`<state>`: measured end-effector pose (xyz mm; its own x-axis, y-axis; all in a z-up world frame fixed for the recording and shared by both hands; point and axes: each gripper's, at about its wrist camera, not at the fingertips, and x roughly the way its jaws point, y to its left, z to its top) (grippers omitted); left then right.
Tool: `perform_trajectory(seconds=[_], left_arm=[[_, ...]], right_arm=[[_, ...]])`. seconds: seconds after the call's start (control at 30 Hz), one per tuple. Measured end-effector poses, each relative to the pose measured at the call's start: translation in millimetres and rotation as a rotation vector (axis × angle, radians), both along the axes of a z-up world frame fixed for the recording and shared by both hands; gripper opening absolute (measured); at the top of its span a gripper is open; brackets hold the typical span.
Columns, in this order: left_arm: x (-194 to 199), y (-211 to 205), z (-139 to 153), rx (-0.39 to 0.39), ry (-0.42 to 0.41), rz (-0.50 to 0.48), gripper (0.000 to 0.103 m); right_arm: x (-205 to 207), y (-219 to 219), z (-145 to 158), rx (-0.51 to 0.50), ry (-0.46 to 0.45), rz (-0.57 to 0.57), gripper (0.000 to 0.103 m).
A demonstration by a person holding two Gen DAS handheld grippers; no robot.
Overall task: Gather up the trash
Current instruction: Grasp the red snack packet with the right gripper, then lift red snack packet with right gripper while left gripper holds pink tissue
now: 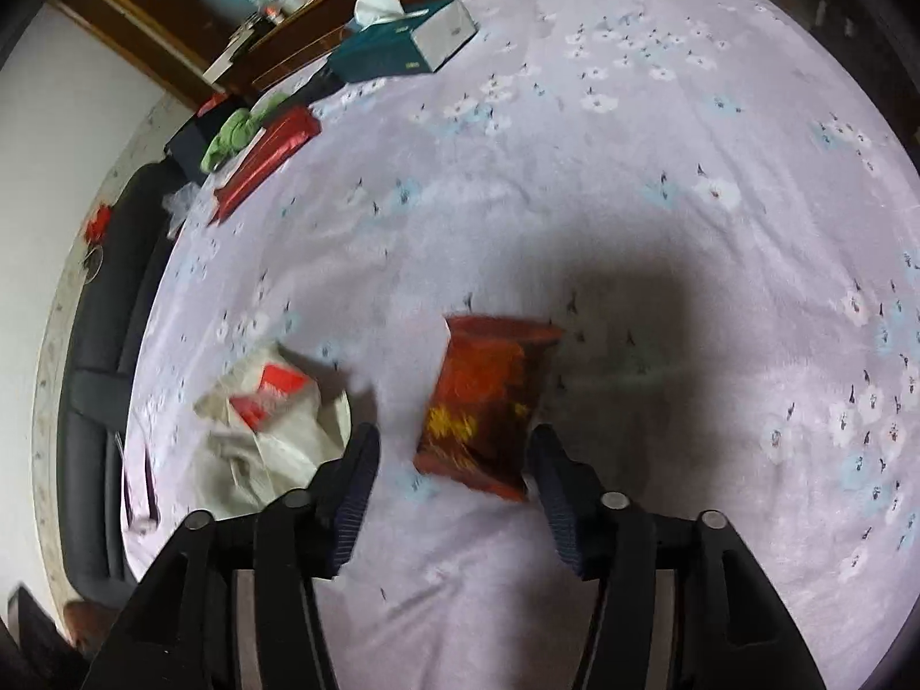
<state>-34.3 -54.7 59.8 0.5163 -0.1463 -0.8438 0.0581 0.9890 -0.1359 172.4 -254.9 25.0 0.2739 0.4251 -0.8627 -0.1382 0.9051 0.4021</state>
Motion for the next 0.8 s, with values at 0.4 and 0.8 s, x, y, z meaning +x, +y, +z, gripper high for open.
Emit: perform_trajectory(seconds=[0.4,0.8], left_arm=[[0,-8,1,0.024,-0.018,-0.001,0.022],[-11,-46,11,0.04,-0.07,-0.059,0.022]], right_arm=[[-22,-3,7,-0.109,-0.03,-0.03,0.034],[-149,-42,50,-0.188,-0.156,-0.097,0.034]])
